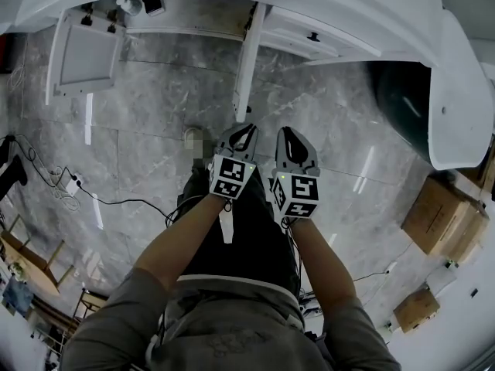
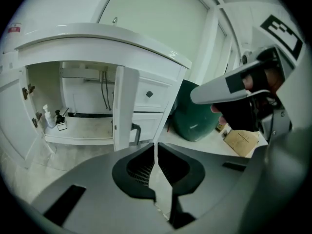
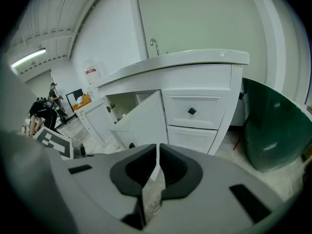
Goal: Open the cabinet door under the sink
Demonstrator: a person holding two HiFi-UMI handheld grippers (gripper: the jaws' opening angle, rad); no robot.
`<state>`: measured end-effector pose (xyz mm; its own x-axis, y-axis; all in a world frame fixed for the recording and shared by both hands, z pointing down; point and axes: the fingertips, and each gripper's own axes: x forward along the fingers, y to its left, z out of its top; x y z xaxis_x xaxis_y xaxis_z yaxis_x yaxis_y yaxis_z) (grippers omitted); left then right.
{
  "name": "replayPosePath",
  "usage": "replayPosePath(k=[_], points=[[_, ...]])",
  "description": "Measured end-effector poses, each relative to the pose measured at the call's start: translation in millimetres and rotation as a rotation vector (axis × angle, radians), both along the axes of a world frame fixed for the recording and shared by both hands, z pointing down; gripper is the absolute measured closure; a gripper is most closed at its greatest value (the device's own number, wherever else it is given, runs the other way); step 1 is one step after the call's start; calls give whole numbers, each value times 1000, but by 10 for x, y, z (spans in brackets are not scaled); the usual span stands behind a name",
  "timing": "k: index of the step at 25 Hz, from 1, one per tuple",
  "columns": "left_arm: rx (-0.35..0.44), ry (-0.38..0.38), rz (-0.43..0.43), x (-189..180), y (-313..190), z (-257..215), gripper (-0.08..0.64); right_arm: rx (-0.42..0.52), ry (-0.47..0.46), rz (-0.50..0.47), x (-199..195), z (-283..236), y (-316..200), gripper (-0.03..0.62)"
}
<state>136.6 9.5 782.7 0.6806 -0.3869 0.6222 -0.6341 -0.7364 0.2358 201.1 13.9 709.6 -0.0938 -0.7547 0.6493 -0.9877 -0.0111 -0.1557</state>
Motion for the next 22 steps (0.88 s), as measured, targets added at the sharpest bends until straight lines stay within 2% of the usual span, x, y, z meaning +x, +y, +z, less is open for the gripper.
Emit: replayPosePath(k=[7, 12, 22], points=[[-30, -3, 9, -140, 122, -245, 526, -6, -4, 27, -16, -179, -37, 555], [-3, -4, -6, -330, 47, -566, 526, 6, 21, -54, -115, -479, -108, 555], [93, 20, -112, -860, -445, -1431, 526, 67, 54, -197, -554, -1210, -392, 555]])
